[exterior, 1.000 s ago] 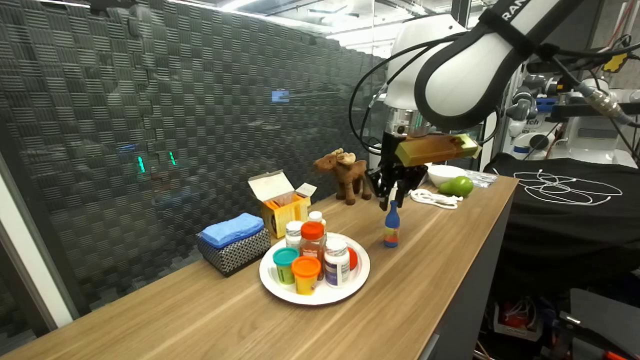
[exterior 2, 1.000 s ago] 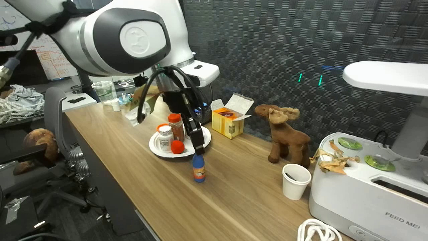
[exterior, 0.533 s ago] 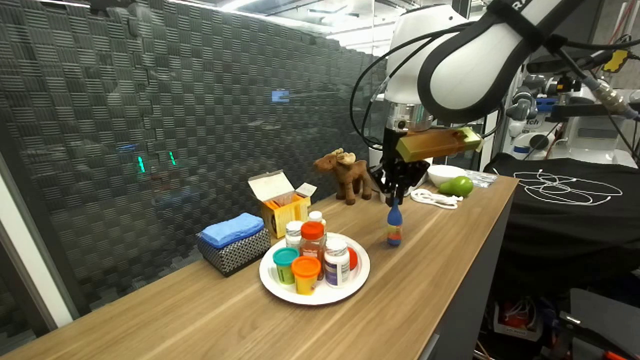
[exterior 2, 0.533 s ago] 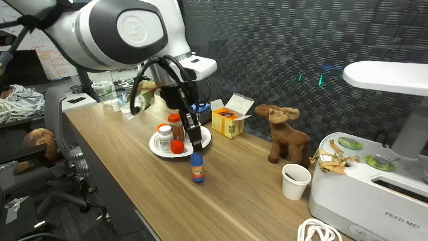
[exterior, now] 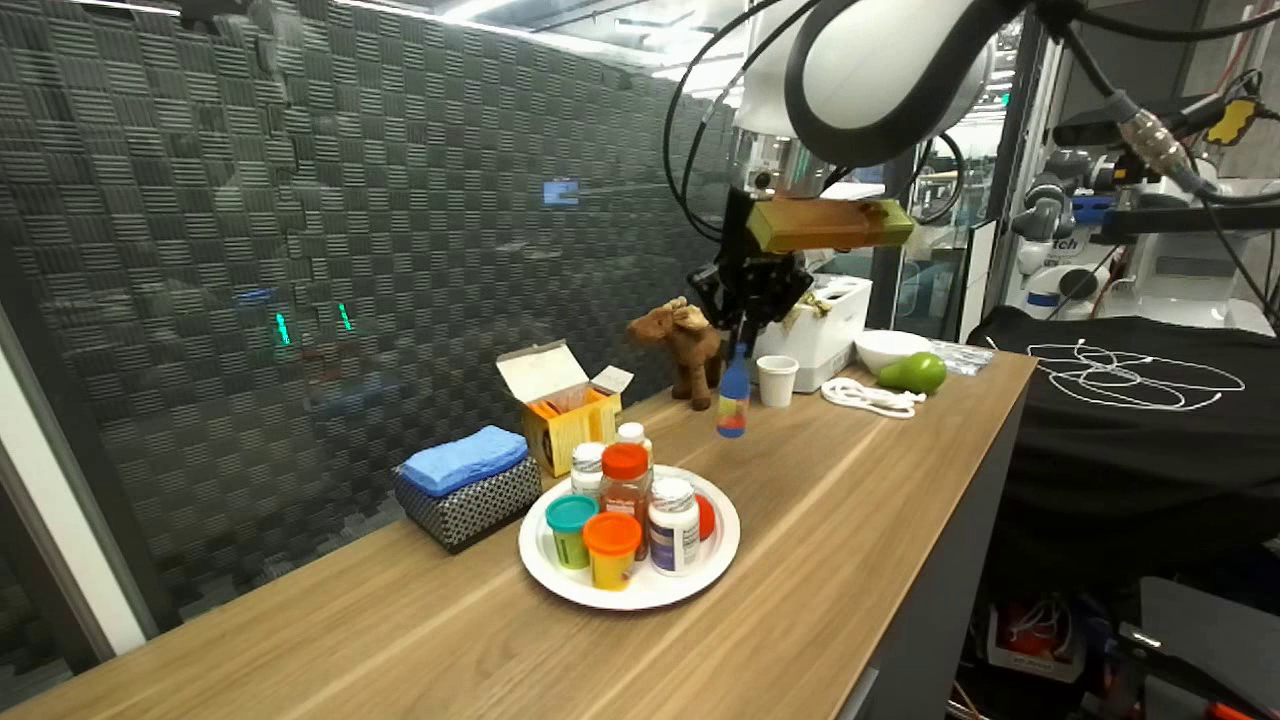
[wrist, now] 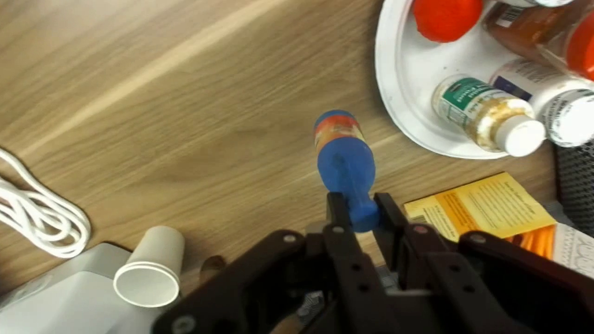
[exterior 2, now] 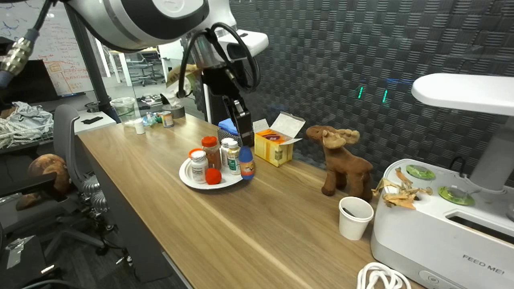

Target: Put all the containers and the orange plushie that are around the white plate on the white plate

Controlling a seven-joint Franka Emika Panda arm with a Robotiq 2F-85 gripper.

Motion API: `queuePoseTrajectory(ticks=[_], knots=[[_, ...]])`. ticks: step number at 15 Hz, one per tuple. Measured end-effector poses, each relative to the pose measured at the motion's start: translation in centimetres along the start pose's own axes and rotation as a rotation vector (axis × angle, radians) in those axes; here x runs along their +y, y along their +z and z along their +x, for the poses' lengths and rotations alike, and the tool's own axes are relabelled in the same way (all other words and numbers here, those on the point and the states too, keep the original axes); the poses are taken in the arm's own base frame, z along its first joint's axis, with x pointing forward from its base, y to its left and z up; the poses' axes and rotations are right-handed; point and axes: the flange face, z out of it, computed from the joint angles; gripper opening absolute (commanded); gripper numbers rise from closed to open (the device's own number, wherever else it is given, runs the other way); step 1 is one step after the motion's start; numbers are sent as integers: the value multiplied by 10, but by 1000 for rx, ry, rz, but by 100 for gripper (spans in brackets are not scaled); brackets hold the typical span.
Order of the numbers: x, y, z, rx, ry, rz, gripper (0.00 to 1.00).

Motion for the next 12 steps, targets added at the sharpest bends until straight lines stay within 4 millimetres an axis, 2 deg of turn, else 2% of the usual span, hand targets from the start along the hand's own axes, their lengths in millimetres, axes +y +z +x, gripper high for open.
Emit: queuePoseTrajectory(ticks=[2,7,12], knots=[[-15,2,0,-17,-18,38,9],[-53,22,-15,-72,-93,91,9],[-74,30,-21,-46,-166,112,9]])
